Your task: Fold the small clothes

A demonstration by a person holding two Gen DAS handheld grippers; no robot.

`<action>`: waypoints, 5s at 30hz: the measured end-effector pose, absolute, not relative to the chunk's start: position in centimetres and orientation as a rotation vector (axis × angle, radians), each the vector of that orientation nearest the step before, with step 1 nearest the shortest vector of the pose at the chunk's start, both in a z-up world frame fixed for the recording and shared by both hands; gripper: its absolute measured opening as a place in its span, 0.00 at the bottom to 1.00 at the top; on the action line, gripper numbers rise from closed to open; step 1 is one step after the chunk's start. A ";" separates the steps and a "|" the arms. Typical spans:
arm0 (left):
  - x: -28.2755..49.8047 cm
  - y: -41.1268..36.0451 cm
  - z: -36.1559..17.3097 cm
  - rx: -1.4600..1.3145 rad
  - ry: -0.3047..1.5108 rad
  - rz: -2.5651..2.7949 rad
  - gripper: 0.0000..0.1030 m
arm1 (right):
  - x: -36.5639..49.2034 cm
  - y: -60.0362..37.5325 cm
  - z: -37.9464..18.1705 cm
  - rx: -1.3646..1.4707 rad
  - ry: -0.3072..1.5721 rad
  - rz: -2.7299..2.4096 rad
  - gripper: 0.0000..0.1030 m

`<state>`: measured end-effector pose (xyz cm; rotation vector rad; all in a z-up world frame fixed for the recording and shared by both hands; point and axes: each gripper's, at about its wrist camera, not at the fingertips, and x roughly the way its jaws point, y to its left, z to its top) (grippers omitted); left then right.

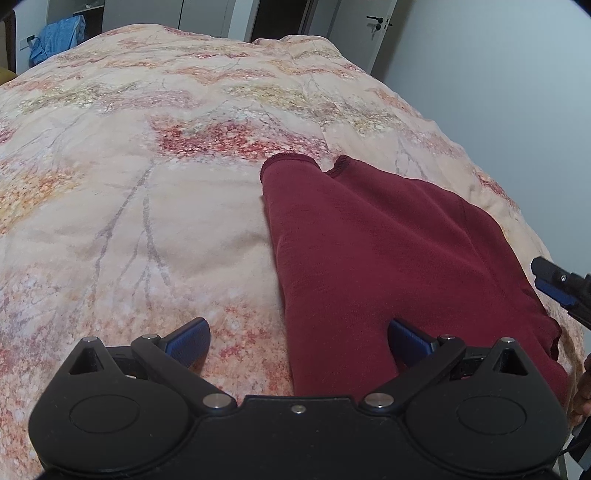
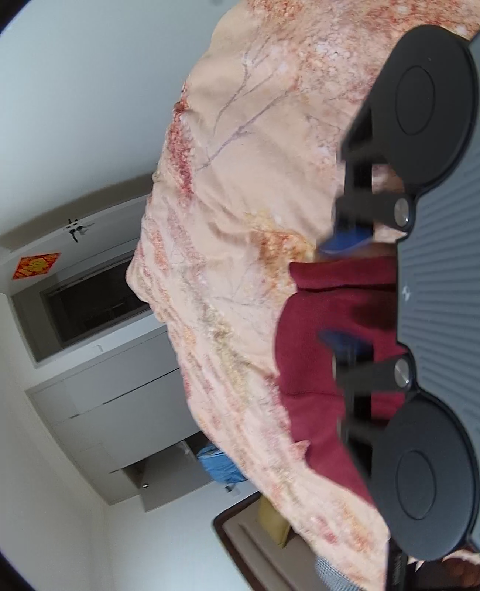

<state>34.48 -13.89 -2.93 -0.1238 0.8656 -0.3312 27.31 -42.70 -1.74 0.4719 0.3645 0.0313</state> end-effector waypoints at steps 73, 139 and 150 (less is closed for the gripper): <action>31.2 -2.2 7.9 -0.031 0.554 -0.016 0.99 | 33.1 -24.4 7.4 0.229 0.217 0.254 0.98; 10.7 -0.9 3.4 -0.090 0.489 0.059 0.99 | 10.1 -21.9 2.0 0.086 0.161 0.173 1.00; 11.3 -0.8 3.3 -0.102 0.500 0.040 0.99 | 10.6 -22.2 1.7 0.092 0.174 0.165 1.00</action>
